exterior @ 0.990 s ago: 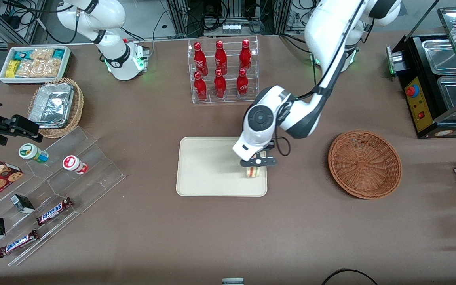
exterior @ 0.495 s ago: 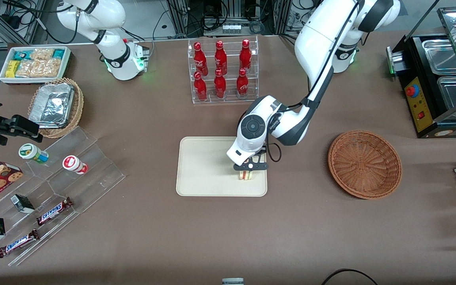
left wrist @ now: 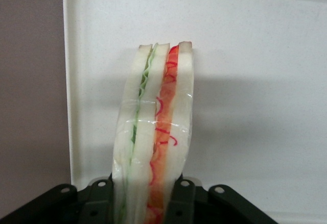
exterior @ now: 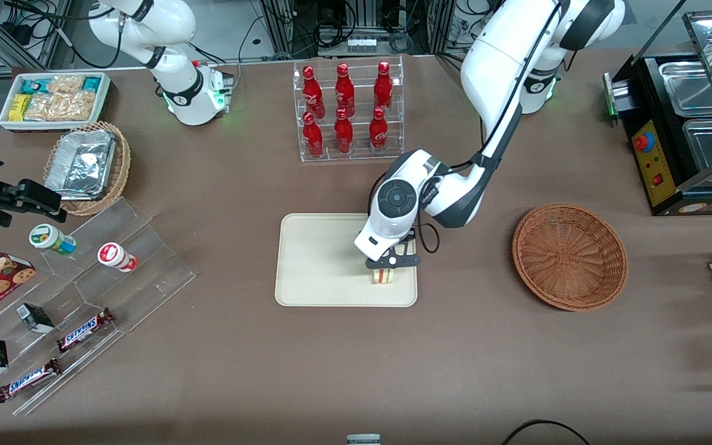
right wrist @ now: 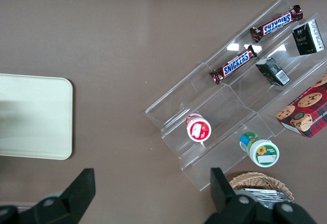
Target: Place sandwich from basket to tray
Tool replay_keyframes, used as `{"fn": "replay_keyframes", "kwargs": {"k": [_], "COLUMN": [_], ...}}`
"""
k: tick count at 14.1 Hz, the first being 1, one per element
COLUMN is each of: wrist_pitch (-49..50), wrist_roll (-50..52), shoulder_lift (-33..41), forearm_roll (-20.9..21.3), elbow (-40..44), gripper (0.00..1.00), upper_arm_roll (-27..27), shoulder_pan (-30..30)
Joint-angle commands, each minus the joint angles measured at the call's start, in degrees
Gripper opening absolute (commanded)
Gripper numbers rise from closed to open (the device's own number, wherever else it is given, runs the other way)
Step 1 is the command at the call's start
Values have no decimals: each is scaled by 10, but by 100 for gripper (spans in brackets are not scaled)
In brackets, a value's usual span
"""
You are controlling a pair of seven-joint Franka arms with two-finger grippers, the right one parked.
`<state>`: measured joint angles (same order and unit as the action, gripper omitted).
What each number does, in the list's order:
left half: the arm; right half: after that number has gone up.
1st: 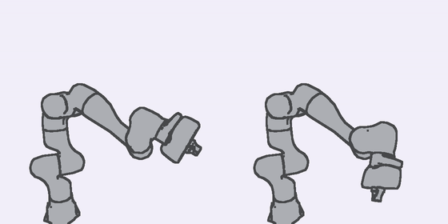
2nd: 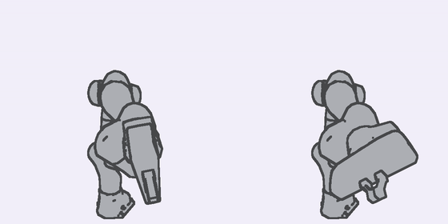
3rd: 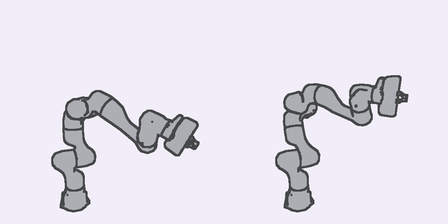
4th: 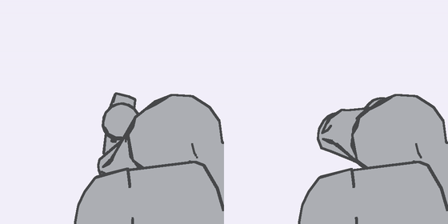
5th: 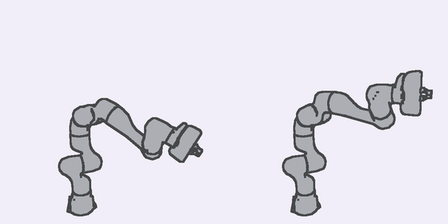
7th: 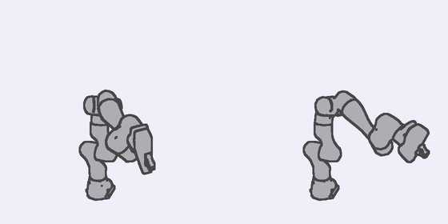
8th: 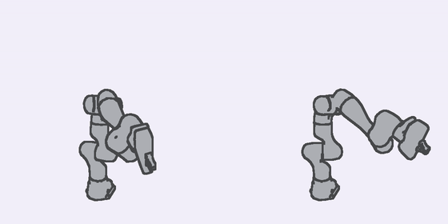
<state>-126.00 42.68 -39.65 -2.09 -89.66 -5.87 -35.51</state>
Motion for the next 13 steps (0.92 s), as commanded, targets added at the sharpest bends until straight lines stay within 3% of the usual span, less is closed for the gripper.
{"fn": "replay_keyframes", "kwargs": {"k": [1, 2, 6, 10, 13], "wrist_pitch": [0, 7, 85, 183, 254], "wrist_roll": [6, 9, 11, 0, -88], "shoulder_lift": [-3, 9, 100, 196, 249], "forearm_roll": [3, 4, -5, 2, 3], "elbow": [12, 11, 9, 6, 7], "gripper": [92, 100, 100, 100, 100], "upper_arm_roll": [3, 5, 19, 19, 21], "shoulder_pan": [-4, 2, 37, 123, 197]}}
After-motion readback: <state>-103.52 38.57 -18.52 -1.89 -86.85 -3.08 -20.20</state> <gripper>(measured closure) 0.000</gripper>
